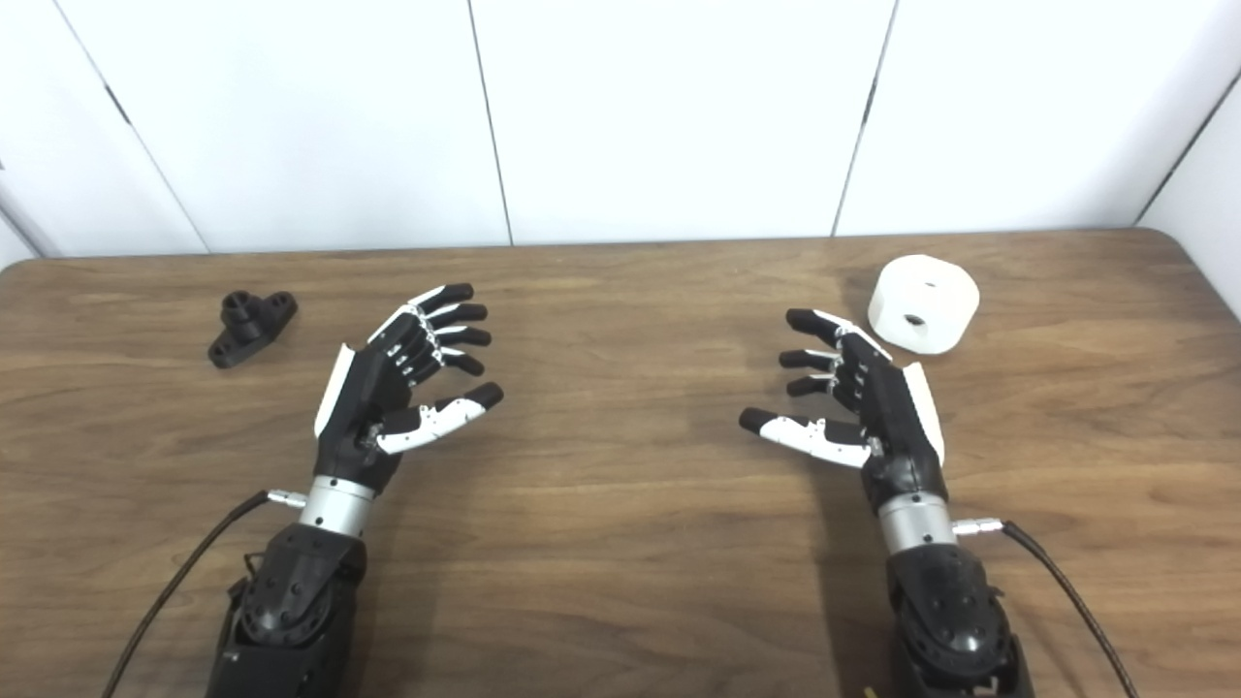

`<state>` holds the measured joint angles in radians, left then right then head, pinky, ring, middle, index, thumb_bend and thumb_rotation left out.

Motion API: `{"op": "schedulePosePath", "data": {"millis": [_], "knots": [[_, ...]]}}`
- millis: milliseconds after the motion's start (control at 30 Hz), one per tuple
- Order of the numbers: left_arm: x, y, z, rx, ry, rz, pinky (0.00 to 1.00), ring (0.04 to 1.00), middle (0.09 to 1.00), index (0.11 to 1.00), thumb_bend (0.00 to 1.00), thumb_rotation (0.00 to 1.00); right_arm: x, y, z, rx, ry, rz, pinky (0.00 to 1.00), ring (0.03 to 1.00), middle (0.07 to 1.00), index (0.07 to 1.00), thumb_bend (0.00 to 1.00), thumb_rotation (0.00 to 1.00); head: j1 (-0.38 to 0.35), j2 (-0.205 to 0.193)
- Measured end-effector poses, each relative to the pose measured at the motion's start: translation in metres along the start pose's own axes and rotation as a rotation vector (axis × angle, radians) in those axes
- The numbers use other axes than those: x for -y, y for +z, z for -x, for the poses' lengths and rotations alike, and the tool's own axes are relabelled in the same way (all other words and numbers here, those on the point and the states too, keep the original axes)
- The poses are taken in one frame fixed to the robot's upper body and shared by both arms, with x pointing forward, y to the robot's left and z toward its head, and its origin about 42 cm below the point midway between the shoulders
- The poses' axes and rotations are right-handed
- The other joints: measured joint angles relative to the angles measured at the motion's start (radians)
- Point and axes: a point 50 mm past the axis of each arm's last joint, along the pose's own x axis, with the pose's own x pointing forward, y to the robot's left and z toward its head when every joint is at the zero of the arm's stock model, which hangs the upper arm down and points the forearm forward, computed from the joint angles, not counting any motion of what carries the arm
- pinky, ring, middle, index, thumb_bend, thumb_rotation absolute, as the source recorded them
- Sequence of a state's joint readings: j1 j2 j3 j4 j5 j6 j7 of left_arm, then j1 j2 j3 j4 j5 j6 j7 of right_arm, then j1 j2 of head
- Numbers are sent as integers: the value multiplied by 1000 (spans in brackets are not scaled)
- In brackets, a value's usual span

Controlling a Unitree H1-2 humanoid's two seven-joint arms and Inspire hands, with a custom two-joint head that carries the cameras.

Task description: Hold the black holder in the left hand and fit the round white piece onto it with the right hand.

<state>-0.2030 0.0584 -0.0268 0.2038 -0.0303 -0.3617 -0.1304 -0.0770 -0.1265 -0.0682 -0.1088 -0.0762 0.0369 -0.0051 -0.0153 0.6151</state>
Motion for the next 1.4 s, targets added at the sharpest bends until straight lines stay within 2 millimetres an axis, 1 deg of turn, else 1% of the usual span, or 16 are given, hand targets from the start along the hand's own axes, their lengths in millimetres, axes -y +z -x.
{"op": "schedulePosePath", "data": {"millis": [67, 267, 367, 400, 433, 467, 500, 567, 600, 633, 700, 733, 767, 967, 1167, 1400], "knots": [[0, 0, 0, 0, 0, 1, 535, 686, 782, 804, 688, 0, 0, 0, 0, 0, 0, 1, 548, 690, 806, 745, 747, 118, 0, 2], [0, 0, 0, 1, -1, 4, 539, 676, 753, 799, 682, 0, 0, 0, 0, 1, -1, 3, 552, 697, 820, 746, 743, 110, 2, 3], [0, 0, 0, 0, -2, -1, 541, 677, 752, 797, 676, 0, 0, 2, 0, 7, -1, 2, 561, 705, 828, 749, 743, 119, 44, -3], [1, 0, 0, 0, -4, -4, 539, 673, 753, 797, 678, 0, 0, 2, 0, 8, -2, 1, 563, 702, 827, 750, 741, 120, 101, -12], [1, 0, -1, -1, -5, -9, 534, 669, 757, 796, 681, 0, 1, 2, 0, 8, -3, -1, 567, 701, 827, 750, 733, 118, 101, -12], [2, 0, -1, -1, -6, -13, 532, 667, 759, 796, 682, 0, 1, 2, 0, 8, -3, -4, 568, 700, 827, 750, 730, 117, 141, -18], [2, 0, -1, -4, -7, -18, 529, 666, 765, 796, 685, 0, 2, 2, 0, 7, -2, -6, 566, 699, 825, 747, 730, 111, 152, -20], [4, -1, -2, -18, -8, -20, 530, 666, 766, 795, 699, 0, 6, 0, 0, 7, 2, -8, 557, 693, 818, 745, 731, 117, 266, -40], [5, -2, -3, -25, -6, -16, 531, 664, 762, 792, 707, 0, 9, -3, 0, 0, 2, -6, 550, 687, 808, 741, 747, 131, 305, -54], [7, -2, -4, -29, -4, -11, 531, 663, 763, 791, 710, 0, 13, -5, -1, -7, -5, -4, 545, 689, 807, 737, 766, 146, 330, -64], [10, -3, -5, -31, -1, -2, 535, 669, 767, 792, 711, 0, 20, -6, 0, -11, -22, -12, 542, 691, 815, 743, 759, 145, 368, -81], [13, -4, -7, -34, -2, 3, 537, 672, 771, 793, 710, 0, 21, -5, 0, -12, -25, -11, 548, 701, 828, 755, 731, 110, 368, -81], [16, -5, -8, -36, -4, 8, 538, 675, 773, 795, 706, 0, 21, -5, 0, -13, -25, -9, 548, 704, 834, 764, 711, 77, 388, -95], [30, -6, -14, -39, -23, 16, 546, 684, 777, 796, 698, 0, 19, -2, 2, -13, -19, 42, 553, 700, 833, 783, 690, 66, 400, -110], [31, -6, -14, -28, -13, 4, 549, 683, 772, 794, 697, 0, 23, -3, 4, -17, -27, 47, 548, 687, 830, 787, 684, 57, 396, -106], [31, -6, -14, -21, -12, 2, 555, 682, 779, 781, 690, 0, 23, -2, 5, -19, -28, 46, 578, 706, 844, 795, 667, 35, 413, -107]]}}
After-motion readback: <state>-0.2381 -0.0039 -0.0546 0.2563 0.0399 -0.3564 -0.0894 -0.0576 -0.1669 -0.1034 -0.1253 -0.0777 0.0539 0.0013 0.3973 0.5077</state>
